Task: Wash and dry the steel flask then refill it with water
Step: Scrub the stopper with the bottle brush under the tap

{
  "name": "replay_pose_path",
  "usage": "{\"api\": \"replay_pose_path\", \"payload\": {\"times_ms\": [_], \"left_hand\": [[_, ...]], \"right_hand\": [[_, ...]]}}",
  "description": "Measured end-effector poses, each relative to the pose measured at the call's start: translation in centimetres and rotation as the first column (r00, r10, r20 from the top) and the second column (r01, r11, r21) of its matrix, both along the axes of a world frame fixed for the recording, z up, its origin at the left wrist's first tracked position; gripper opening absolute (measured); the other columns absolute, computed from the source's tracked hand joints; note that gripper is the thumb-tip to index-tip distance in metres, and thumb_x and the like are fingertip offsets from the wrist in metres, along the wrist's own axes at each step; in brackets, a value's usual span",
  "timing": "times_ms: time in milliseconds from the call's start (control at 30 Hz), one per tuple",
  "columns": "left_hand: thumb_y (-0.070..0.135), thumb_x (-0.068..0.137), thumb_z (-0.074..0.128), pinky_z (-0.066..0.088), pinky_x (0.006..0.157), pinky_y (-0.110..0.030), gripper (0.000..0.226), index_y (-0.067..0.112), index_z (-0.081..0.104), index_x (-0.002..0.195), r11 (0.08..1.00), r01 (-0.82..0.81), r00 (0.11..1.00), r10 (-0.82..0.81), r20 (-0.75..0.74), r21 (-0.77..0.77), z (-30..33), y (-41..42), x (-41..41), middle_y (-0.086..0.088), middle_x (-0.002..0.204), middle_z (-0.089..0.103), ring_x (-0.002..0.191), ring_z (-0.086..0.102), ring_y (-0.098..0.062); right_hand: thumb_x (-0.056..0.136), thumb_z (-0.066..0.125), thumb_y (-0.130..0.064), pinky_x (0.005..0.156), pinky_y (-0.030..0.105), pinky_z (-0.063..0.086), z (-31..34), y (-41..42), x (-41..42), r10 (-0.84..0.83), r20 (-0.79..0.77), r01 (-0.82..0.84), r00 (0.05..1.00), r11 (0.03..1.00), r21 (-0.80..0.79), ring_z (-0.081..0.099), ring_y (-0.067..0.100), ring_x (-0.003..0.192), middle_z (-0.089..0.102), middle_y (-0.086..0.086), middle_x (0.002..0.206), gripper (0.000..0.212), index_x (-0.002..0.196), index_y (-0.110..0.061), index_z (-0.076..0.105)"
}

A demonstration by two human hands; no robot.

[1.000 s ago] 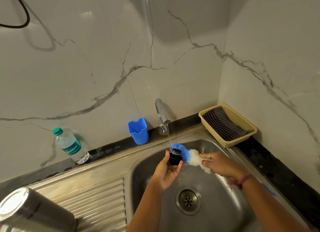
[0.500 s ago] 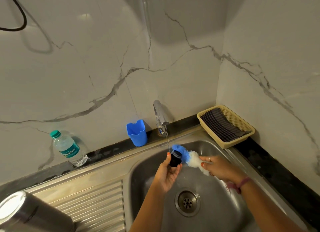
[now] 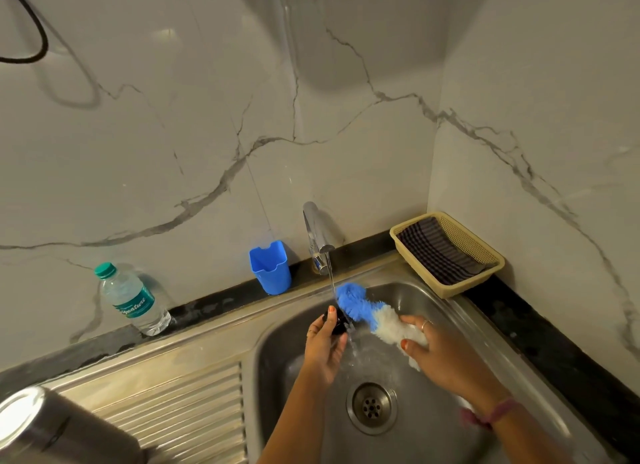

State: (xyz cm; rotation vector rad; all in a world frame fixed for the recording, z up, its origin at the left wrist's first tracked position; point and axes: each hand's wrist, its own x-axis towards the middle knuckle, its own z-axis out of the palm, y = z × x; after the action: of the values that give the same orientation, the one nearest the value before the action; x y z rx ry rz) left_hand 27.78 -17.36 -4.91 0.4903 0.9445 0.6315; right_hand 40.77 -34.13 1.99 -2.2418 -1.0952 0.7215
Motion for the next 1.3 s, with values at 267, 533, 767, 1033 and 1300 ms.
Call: {"api": "replay_pose_path", "payload": {"times_ms": [267,533,767,1033,1300], "left_hand": [[0.011,0.086,0.075,0.059,0.067,-0.027,0.039,0.015,0.060,0.122,0.985,0.060,0.992,-0.041,-0.116,0.165,-0.3,0.1,-0.2,-0.019,0.120,0.066,0.082,0.069,-0.022],[-0.001,0.086,0.071,0.056,0.093,-0.044,0.045,0.014,0.059,0.126,0.974,0.062,0.996,-0.045,-0.079,0.219,-1.1,-0.2,-0.3,-0.017,0.119,0.069,0.106,0.070,-0.031],[-0.009,0.086,0.066,0.058,0.088,-0.040,0.051,0.013,0.056,0.131,0.959,0.089,0.995,-0.071,-0.074,0.270,-1.2,-0.1,-1.1,-0.016,0.122,0.068,0.104,0.070,-0.028],[-0.010,0.087,0.064,0.052,0.100,-0.047,0.053,0.011,0.053,0.134,0.950,0.153,0.987,-0.132,-0.095,0.272,-1.2,0.1,-0.7,-0.014,0.126,0.066,0.114,0.066,-0.030],[-0.006,0.088,0.065,0.053,0.099,-0.049,0.051,0.009,0.054,0.136,0.979,0.045,0.996,-0.030,-0.083,0.197,-1.8,1.2,-1.1,-0.017,0.125,0.067,0.110,0.068,-0.032]], "right_hand": [[0.096,0.047,-0.038,0.085,0.022,0.048,0.6,1.3,-1.7,0.016,0.166,-0.012,0.986,1.000,-0.024,0.060,0.010,0.104,0.063,-0.004,0.123,0.048,0.144,-0.039,0.037],[0.096,0.047,-0.031,0.085,0.027,0.049,1.4,2.2,-1.8,0.038,0.216,-0.019,0.976,0.996,-0.088,0.061,0.016,0.104,0.064,0.001,0.119,0.044,0.139,-0.030,0.044],[0.096,0.047,-0.028,0.089,0.030,0.049,2.3,3.9,-0.4,0.111,0.133,-0.089,0.985,0.983,-0.160,0.061,0.018,0.102,0.064,0.003,0.120,0.042,0.138,-0.028,0.047],[0.095,0.047,-0.029,0.085,0.032,0.051,1.7,5.5,-0.1,0.102,0.213,-0.057,0.972,0.977,-0.208,0.062,0.019,0.097,0.065,0.004,0.112,0.038,0.132,-0.021,0.051],[0.097,0.045,-0.032,0.090,0.032,0.050,1.1,4.8,-1.2,0.098,0.163,-0.078,0.982,0.989,-0.124,0.060,0.018,0.102,0.064,0.002,0.118,0.043,0.139,-0.027,0.043]]}}
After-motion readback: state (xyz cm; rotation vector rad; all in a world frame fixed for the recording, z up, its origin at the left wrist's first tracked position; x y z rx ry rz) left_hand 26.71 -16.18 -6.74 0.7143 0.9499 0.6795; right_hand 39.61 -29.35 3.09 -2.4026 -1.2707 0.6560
